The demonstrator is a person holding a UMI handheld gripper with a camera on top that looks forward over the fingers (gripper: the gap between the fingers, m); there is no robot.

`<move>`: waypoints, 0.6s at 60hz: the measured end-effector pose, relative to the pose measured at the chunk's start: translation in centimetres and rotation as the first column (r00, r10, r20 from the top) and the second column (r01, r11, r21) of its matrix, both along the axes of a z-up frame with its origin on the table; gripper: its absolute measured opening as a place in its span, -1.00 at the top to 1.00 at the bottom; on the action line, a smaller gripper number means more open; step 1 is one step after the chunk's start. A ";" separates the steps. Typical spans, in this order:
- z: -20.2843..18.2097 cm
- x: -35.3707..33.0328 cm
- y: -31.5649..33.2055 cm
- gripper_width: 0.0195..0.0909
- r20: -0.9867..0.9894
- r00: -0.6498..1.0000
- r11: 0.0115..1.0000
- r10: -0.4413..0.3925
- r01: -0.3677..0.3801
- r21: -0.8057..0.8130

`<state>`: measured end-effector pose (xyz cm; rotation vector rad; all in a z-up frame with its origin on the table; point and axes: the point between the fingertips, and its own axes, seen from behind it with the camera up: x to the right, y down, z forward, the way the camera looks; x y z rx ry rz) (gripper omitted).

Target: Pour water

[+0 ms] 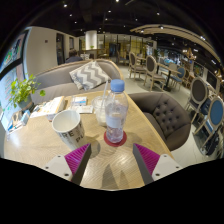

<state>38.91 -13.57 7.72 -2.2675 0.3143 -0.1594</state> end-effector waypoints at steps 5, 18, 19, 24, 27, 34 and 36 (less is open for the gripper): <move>2.2 -1.5 -3.4 -0.86 0.009 1.000 1.000 -0.014 0.014 -0.024; 7.7 -6.0 -9.9 -0.84 0.061 0.998 0.999 -0.012 0.014 -0.029; 8.3 -6.3 -10.2 -0.84 0.064 0.998 0.999 -0.011 0.013 -0.032; 9.9 -8.1 -11.7 -0.84 0.066 0.998 1.000 -0.001 0.002 -0.025; 10.7 -8.9 -12.1 -0.85 0.073 0.997 1.000 0.006 -0.005 -0.016; 12.2 -10.3 -13.0 -0.83 0.103 0.994 1.000 0.029 -0.029 0.002; 12.5 -10.4 -13.2 -0.84 0.115 0.993 0.999 0.032 -0.033 0.004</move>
